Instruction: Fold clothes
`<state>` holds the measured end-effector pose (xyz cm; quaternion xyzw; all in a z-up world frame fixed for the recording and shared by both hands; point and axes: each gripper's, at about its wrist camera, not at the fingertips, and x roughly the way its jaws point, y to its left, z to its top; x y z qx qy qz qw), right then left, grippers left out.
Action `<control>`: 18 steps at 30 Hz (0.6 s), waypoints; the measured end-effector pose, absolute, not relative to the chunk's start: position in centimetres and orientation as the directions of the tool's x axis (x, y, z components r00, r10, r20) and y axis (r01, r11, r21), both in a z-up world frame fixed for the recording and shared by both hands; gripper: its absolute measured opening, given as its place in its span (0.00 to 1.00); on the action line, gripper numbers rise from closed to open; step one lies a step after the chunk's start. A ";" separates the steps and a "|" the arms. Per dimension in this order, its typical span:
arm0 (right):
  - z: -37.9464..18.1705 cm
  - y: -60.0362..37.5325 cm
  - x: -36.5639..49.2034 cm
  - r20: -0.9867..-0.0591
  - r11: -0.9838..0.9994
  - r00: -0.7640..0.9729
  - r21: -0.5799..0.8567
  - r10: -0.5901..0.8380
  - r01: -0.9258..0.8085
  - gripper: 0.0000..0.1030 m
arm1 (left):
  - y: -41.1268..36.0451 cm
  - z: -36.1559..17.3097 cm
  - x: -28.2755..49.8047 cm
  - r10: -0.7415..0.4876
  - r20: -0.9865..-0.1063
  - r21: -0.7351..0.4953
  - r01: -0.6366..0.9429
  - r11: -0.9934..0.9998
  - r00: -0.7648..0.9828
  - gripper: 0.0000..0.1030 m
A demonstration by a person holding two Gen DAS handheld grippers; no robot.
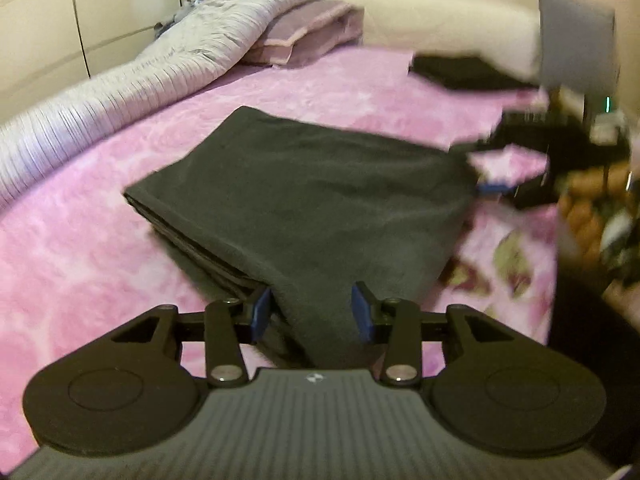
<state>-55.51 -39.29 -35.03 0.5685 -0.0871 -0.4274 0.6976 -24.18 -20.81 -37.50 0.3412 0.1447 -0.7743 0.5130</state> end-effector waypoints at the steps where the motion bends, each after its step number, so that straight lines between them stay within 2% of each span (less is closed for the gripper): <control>1: -35.0 -39.6 -55.7 -0.369 -0.010 0.621 0.865 -0.691 0.502 0.58 | -20.3 -37.3 -24.4 -0.702 -0.675 0.152 0.888 -0.434 -0.228 0.34; 2: -34.9 -39.9 -55.9 -0.375 -0.008 0.623 0.860 -0.686 0.509 0.45 | -19.8 -37.0 -24.7 -0.708 -0.673 0.177 0.882 -0.436 -0.215 0.34; 4: -34.7 -40.5 -55.6 -0.413 0.008 0.617 0.827 -0.670 0.562 0.35 | -18.8 -36.5 -25.2 -0.721 -0.667 0.227 0.869 -0.439 -0.189 0.34; 6: -34.6 -40.6 -55.6 -0.420 0.023 0.620 0.816 -0.663 0.578 0.36 | -18.0 -36.1 -25.7 -0.733 -0.658 0.267 0.856 -0.442 -0.172 0.34; 10: -34.9 -40.3 -55.4 -0.409 0.026 0.629 0.825 -0.661 0.564 0.43 | -18.5 -35.8 -27.5 -0.733 -0.625 0.215 0.843 -0.494 -0.270 0.34; 13: -34.9 -39.8 -55.0 -0.418 0.041 0.617 0.806 -0.667 0.590 0.43 | -20.6 -37.1 -29.3 -0.699 -0.644 0.198 0.814 -0.547 -0.313 0.35; 17: -34.8 -41.2 -55.5 -0.412 0.064 0.637 0.807 -0.651 0.587 0.15 | -23.6 -41.1 -28.8 -0.602 -0.737 0.115 0.821 -0.559 -0.306 0.36; 18: -35.3 -42.1 -56.5 -0.398 0.037 0.655 0.838 -0.643 0.545 0.13 | -23.4 -41.2 -28.5 -0.611 -0.726 0.111 0.823 -0.558 -0.316 0.36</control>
